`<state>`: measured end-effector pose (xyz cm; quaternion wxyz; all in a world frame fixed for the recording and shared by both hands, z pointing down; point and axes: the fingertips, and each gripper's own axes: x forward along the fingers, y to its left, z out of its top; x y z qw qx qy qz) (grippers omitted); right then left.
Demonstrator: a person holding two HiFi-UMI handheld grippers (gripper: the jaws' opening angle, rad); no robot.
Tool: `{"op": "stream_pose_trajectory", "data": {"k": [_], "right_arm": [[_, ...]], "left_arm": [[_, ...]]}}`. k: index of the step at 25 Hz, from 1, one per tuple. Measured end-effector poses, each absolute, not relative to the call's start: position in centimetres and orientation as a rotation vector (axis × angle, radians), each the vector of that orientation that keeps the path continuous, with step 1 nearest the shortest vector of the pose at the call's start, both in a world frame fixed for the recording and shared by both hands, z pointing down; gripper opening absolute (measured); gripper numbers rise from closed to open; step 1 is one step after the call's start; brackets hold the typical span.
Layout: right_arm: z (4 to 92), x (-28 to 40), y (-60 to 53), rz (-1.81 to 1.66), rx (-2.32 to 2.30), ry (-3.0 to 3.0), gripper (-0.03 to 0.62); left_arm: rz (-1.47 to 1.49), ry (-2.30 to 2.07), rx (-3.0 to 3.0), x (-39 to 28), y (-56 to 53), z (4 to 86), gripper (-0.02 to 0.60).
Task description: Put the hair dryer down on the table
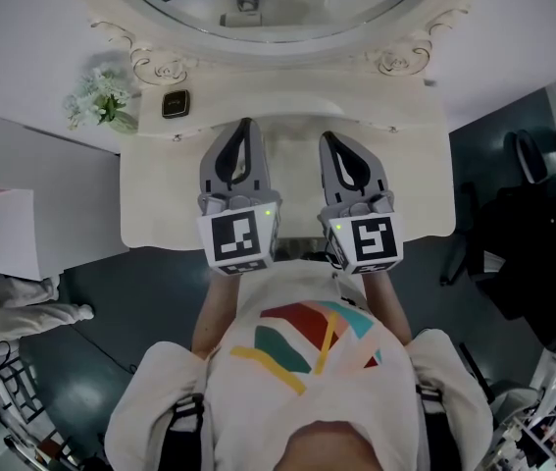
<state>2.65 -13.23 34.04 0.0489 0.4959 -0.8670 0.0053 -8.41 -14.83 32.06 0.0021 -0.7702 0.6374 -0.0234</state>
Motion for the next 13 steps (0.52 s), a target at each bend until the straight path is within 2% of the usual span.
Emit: {"op": "stream_pose_trajectory", "data": {"k": [13], "right_arm": [[34.43, 2.94, -13.65, 0.027, 1.524, -2.631, -0.002]], "left_arm": [[-0.118, 1.994, -2.444, -7.96, -15.08, 32.90, 0.005]]}}
